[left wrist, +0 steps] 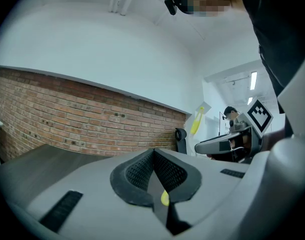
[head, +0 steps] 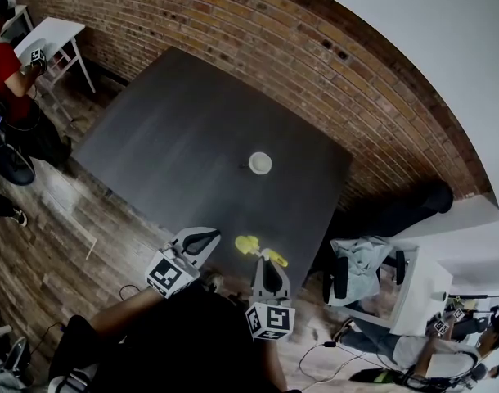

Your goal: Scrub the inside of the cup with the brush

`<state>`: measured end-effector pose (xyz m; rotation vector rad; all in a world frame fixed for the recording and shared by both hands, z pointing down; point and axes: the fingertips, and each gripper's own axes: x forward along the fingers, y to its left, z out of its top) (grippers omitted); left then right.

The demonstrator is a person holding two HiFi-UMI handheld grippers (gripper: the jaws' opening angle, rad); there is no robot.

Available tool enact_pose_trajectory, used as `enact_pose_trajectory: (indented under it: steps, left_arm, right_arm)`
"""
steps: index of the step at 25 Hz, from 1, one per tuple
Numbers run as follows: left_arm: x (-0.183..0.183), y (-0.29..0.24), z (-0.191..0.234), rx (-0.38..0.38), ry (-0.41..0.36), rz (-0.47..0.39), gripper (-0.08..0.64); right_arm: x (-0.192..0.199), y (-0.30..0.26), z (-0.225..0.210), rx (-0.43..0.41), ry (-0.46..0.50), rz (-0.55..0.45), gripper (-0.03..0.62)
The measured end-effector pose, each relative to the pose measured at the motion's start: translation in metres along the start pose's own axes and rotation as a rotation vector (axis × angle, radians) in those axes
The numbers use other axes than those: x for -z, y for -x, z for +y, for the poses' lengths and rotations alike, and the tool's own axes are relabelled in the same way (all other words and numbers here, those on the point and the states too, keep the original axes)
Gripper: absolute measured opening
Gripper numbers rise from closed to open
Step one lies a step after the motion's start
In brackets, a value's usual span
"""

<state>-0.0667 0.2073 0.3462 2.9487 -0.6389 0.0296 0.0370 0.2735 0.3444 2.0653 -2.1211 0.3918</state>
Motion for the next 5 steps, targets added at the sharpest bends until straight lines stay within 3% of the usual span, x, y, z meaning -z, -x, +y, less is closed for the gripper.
enact_pose_trajectory:
  steps: [5]
  left_arm:
    - [0.0023, 0.0078, 0.0004, -0.003, 0.008, 0.003, 0.032]
  right_arm:
    - [0.0033, 0.0015, 0.0094, -0.016, 0.011, 0.007, 0.044]
